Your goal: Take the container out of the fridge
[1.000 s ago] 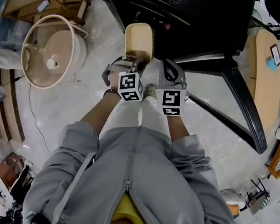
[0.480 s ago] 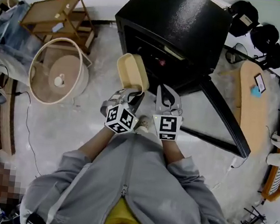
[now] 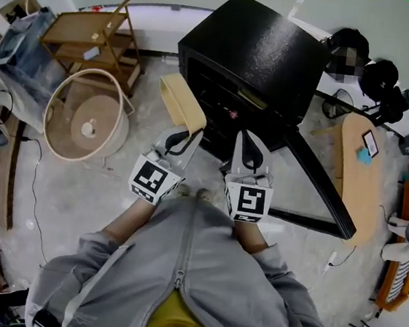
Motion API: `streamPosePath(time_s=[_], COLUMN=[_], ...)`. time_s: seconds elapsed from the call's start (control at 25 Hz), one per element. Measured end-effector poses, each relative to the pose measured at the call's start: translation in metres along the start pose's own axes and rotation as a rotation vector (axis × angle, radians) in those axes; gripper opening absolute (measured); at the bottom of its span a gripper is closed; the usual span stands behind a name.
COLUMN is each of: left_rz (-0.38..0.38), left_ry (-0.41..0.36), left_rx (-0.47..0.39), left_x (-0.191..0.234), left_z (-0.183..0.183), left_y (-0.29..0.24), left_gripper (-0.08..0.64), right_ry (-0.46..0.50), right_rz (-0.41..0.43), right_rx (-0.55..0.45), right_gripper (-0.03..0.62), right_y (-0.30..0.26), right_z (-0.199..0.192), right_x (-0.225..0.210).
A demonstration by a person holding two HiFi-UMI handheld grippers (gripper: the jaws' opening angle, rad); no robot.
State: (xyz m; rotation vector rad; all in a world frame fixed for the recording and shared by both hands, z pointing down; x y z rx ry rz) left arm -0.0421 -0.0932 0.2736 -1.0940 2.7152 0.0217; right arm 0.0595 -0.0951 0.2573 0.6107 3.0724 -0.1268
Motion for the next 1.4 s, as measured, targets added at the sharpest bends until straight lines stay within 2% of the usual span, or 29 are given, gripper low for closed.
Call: streamPosePath(time_s=[0.12,0.28,0.44,1.4], left_rz=[0.079,0.177,0.214,0.189], left_ry=[0.013,-0.053,-0.093,-0.078], left_rx=[-0.061,-0.079,-0.08,-0.06], left_x=[0.02,0.037,0.041,0.03], left_z=[0.031,0.06,0.073,0.054], left_y=[0.006,0.011,0.013,0.008], left_gripper=[0.005,0.006,0.006,0.006], right_ry=[0.014,0.021,0.029,0.004], right_rz=[-0.015,-0.025,-0.014,0.017], right_rx=[-0.053,-0.107,-0.129,-0.083], right_gripper=[0.0,0.0,0.0,0.0], right_y=[-0.001,0.0,-0.001,-0.003], right_z=[0.026,0.053,0.067,0.051], right_x=[0.002,0.006,0.01,0.01])
Point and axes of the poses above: the fingertips, and each gripper's own axes: y backward along the fingers, x to its left, z out of its top, the point moved 1 cm from there along y, backward along the fingers, and after that the axes turned 11 degrees about -y, right-handed, at the moved point
